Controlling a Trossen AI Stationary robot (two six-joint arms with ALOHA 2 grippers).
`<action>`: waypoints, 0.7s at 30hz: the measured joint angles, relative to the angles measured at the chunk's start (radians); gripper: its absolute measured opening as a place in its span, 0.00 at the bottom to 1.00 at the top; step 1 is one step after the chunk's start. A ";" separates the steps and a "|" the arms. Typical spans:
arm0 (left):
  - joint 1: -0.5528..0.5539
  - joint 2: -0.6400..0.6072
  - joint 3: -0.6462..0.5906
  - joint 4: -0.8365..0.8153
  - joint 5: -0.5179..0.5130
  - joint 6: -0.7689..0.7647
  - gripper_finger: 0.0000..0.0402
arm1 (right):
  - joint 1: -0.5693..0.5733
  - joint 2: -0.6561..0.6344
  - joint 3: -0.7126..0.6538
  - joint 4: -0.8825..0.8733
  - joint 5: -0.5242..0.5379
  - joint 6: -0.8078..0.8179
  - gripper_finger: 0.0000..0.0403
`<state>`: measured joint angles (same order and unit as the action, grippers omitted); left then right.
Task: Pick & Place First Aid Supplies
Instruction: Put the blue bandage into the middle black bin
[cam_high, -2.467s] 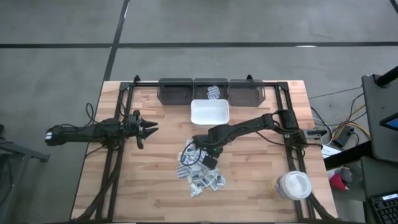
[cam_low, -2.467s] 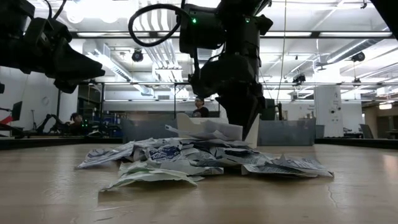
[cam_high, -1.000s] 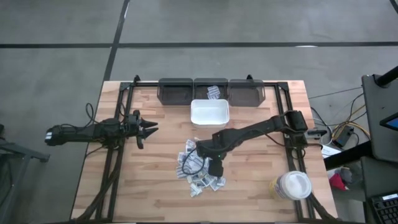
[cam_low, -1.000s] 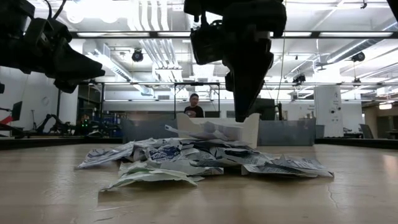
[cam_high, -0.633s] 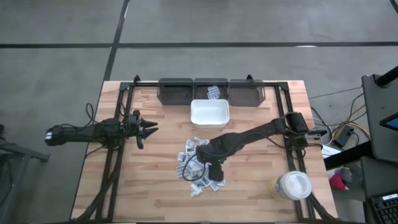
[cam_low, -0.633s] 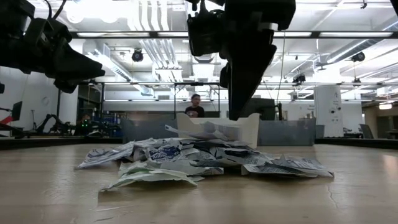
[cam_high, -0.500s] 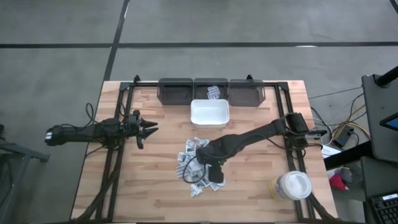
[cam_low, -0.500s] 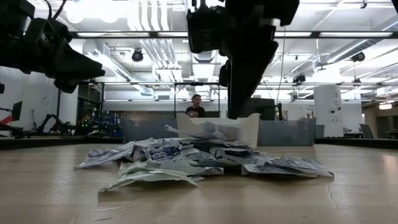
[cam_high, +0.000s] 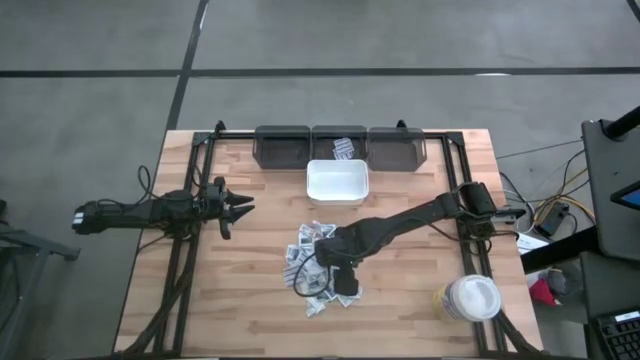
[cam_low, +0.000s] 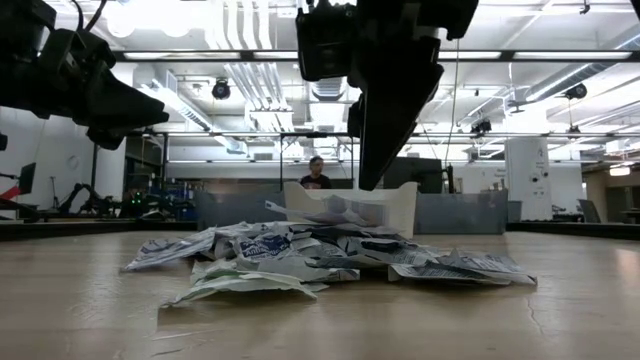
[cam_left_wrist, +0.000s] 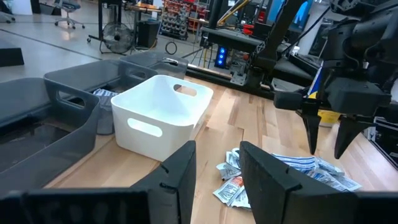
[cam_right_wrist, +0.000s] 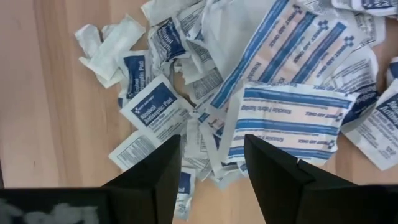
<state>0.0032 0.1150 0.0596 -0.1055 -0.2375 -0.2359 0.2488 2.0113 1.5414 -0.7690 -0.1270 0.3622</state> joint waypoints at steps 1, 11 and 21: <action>0.000 0.000 0.000 0.000 0.000 0.000 0.31 | 0.000 0.000 -0.001 0.000 0.005 0.000 0.43; 0.000 0.000 0.000 0.000 0.000 0.000 0.31 | 0.002 0.000 -0.004 0.008 0.026 0.000 0.43; 0.000 0.000 0.000 0.000 0.000 0.000 0.31 | 0.004 0.055 0.013 0.020 0.018 0.017 0.43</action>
<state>0.0034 0.1150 0.0593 -0.1055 -0.2375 -0.2358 0.2527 2.0659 1.5544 -0.7489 -0.1092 0.3793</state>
